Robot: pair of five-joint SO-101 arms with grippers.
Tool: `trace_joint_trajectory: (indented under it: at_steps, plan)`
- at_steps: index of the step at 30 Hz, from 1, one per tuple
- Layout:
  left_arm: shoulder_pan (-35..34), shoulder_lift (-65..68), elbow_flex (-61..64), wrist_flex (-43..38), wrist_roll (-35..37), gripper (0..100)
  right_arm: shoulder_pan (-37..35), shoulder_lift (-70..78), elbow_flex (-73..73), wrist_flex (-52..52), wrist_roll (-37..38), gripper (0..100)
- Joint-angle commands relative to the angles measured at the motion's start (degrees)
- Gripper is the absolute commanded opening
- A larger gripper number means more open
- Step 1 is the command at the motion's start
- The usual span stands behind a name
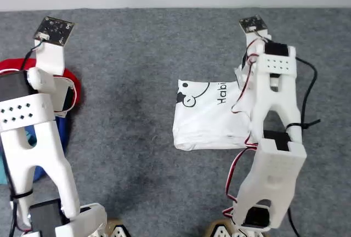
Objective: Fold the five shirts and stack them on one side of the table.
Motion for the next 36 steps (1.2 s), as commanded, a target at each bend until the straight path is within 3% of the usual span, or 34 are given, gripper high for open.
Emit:
trace_joint_trajectory:
  at_steps: [1,4,9,23,29,36]
  plan:
    - [-0.4,-2.4,-0.5,0.9,-0.2,2,-1.4,-1.9,-8.3,8.2,-2.7,20.7]
    - [-0.4,-2.4,-0.5,0.9,-0.2,2,-3.9,-2.9,-11.7,15.6,-3.2,16.5]
    - [-0.4,-2.7,-0.5,0.9,-0.2,2,-7.2,-3.0,-13.2,23.5,-3.3,0.2]
    - [-0.4,-2.7,-0.5,0.9,-0.2,2,-8.0,-4.7,9.5,23.3,-6.4,0.9]
    - [-0.4,-2.5,-0.5,0.9,-0.2,2,-6.6,-2.5,14.8,15.5,-4.7,0.9]
    - [-0.4,-2.8,-0.5,1.0,-0.2,2,-14.8,-11.9,10.8,23.3,-4.6,0.9]
